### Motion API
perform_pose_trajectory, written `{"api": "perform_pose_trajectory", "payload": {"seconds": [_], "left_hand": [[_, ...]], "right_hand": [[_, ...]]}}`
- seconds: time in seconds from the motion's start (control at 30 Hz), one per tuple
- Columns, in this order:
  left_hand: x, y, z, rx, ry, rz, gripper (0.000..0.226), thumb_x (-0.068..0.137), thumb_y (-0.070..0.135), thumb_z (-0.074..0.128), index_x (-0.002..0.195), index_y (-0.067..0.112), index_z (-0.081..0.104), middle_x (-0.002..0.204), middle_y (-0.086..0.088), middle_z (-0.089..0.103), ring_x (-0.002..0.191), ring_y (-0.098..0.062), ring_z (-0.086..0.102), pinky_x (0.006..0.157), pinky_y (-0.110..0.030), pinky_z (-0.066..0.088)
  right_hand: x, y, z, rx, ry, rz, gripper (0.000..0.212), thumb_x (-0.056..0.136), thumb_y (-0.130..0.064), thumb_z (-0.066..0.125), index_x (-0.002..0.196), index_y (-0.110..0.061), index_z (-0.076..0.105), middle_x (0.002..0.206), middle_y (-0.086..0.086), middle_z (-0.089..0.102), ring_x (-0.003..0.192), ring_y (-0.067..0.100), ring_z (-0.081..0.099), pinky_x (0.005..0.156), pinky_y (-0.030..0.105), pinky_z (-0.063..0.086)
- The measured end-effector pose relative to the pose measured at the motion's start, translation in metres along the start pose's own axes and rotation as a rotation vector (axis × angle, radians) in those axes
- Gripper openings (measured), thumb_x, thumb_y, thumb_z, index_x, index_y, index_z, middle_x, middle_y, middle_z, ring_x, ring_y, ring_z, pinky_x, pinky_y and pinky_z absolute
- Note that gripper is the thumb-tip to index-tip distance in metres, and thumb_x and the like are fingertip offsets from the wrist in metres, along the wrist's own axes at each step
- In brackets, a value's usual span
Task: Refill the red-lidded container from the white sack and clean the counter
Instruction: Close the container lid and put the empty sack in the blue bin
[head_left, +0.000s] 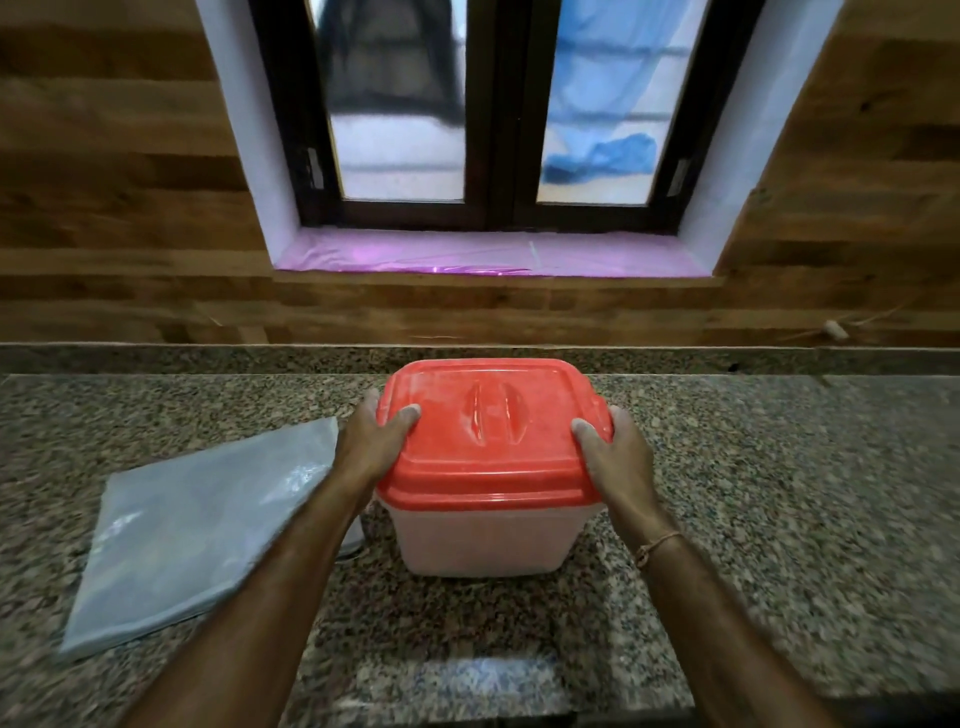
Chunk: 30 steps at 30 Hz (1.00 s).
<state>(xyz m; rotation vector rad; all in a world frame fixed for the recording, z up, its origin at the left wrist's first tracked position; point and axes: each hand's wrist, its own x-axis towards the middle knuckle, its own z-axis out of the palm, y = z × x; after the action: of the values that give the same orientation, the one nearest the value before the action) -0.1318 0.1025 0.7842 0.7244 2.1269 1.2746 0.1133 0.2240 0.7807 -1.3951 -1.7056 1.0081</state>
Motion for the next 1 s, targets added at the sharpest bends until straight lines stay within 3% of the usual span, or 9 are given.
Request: {"api": "perform_pose_trajectory", "payload": {"seconds": [0.1,0.2,0.33,0.43,0.5,0.57,0.7,0.87,1.0], "left_hand": [[-0.002,-0.002,0.001,0.045,-0.016,-0.014,0.083,0.096,0.056,0.058,0.163,0.027,0.018,0.158,-0.011,0.043,0.129,-0.033,0.057,0.099,-0.048,0.054],[-0.001,-0.005,0.003,0.092,0.014,-0.009,0.083,0.097,0.057,0.055,0.163,0.027,0.016,0.161,-0.011,0.038,0.138,-0.034,0.049,0.107,-0.05,0.048],[0.005,-0.01,-0.007,-0.045,0.003,-0.027,0.091,0.088,0.062,0.063,0.162,0.032,0.019,0.16,-0.006,0.042,0.132,-0.03,0.055,0.104,-0.051,0.052],[0.005,-0.015,-0.01,-0.256,0.005,-0.206,0.109,0.066,0.063,0.081,0.153,0.022,0.03,0.14,-0.013,0.058,0.107,-0.031,0.071,0.082,-0.047,0.063],[0.002,-0.017,-0.008,-0.394,-0.039,-0.322,0.1,0.062,0.052,0.09,0.139,0.003,0.049,0.113,-0.015,0.073,0.084,-0.03,0.078,0.067,-0.038,0.064],[-0.004,-0.014,-0.003,-0.404,-0.014,-0.321,0.08,0.063,0.049,0.09,0.124,0.004,0.066,0.096,-0.012,0.079,0.074,-0.025,0.079,0.065,-0.035,0.064],[-0.01,-0.009,0.001,-0.144,0.21,-0.152,0.098,0.049,0.074,0.079,0.128,0.019,0.056,0.116,-0.002,0.07,0.091,-0.023,0.073,0.08,-0.046,0.063],[-0.005,-0.013,-0.005,-0.264,0.088,-0.115,0.104,0.062,0.059,0.085,0.148,0.019,0.041,0.129,-0.008,0.066,0.096,-0.026,0.074,0.08,-0.047,0.064],[-0.013,-0.011,-0.003,-0.038,0.067,-0.018,0.088,0.078,0.066,0.065,0.15,0.019,0.043,0.13,-0.009,0.067,0.104,-0.026,0.072,0.085,-0.044,0.062]], "right_hand": [[-0.001,0.003,0.006,-0.078,-0.023,0.022,0.044,0.099,-0.041,0.053,0.135,-0.016,0.045,0.12,0.006,0.061,0.091,0.019,0.066,0.066,0.033,0.059],[0.006,0.005,0.006,-0.125,-0.065,0.068,0.042,0.092,-0.052,0.052,0.119,-0.025,0.036,0.113,0.004,0.06,0.088,0.026,0.071,0.069,0.049,0.065],[0.026,-0.003,0.006,0.168,-0.207,0.23,0.064,0.084,-0.054,0.073,0.124,-0.016,0.041,0.115,0.011,0.062,0.086,0.032,0.076,0.06,0.038,0.064],[0.028,0.001,0.005,0.417,-0.271,0.361,0.083,0.075,-0.042,0.088,0.133,-0.005,0.042,0.12,0.018,0.064,0.088,0.033,0.077,0.065,0.038,0.064],[0.025,0.009,0.004,0.484,-0.251,0.396,0.091,0.067,-0.04,0.093,0.135,0.0,0.047,0.118,0.023,0.07,0.09,0.036,0.078,0.07,0.043,0.064],[0.024,0.013,0.0,0.492,-0.217,0.408,0.076,0.071,-0.036,0.091,0.126,0.003,0.057,0.109,0.023,0.076,0.088,0.036,0.078,0.071,0.044,0.065],[0.023,0.011,-0.005,0.446,-0.175,0.382,0.048,0.079,-0.031,0.086,0.111,0.001,0.069,0.095,0.017,0.079,0.076,0.029,0.079,0.058,0.033,0.063],[0.024,0.009,0.0,0.247,-0.035,0.273,0.062,0.073,-0.045,0.088,0.112,-0.002,0.065,0.102,0.016,0.074,0.072,0.026,0.078,0.05,0.029,0.059],[0.012,-0.001,0.001,-0.001,-0.01,0.136,0.046,0.094,-0.046,0.068,0.126,-0.014,0.058,0.108,0.008,0.069,0.079,0.019,0.073,0.049,0.028,0.057]]}}
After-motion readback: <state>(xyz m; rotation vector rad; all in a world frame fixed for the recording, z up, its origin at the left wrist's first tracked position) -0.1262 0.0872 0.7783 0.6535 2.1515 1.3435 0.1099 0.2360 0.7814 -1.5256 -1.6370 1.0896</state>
